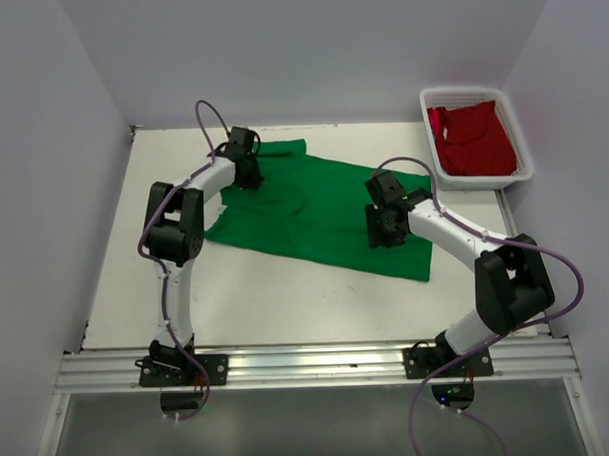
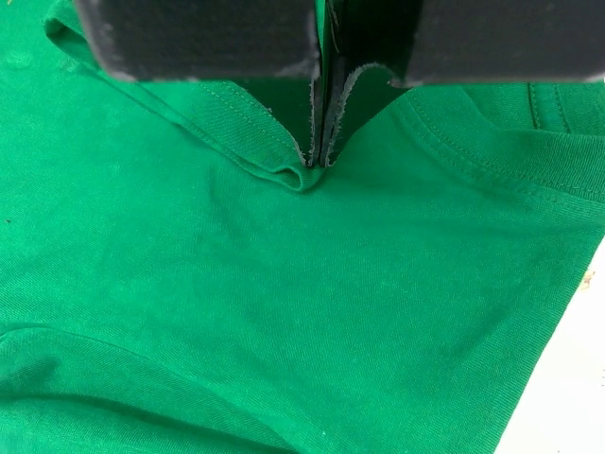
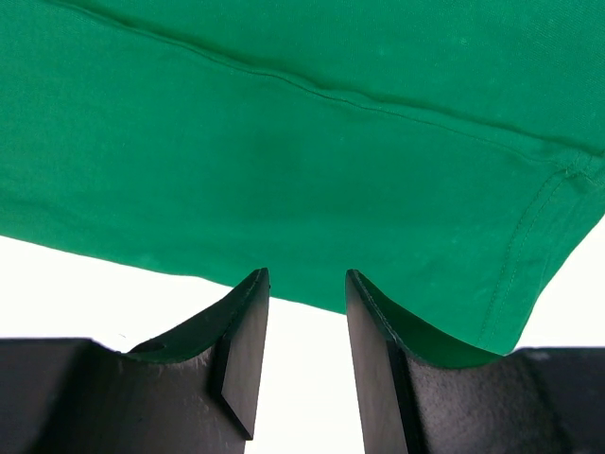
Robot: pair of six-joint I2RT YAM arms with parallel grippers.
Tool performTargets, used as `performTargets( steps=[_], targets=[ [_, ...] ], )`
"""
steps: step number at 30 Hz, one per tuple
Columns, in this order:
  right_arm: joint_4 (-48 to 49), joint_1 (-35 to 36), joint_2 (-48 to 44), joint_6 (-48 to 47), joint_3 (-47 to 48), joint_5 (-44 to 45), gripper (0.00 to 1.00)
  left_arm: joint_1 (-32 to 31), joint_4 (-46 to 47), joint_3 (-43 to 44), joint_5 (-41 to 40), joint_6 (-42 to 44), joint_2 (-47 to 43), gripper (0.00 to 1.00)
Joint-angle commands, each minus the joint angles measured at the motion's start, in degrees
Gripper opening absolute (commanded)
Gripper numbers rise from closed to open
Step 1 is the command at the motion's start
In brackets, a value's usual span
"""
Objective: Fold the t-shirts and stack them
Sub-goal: Fold the flattened tshirt in 1/3 of the way
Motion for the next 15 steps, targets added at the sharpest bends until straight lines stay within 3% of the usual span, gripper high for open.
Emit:
performTargets(
  steps=[1, 15],
  targets=[
    [0.31, -0.05, -1.59, -0.2, 0.09, 1.2, 0.42, 0.19, 1.86, -0.75, 1.72, 1.19, -3.08, 0.0],
    [0.66, -0.05, -0.79, -0.11, 0.09, 1.28, 0.41, -1.39, 0.99, 2.85, 0.15, 3.3, -5.21, 0.0]
  ],
)
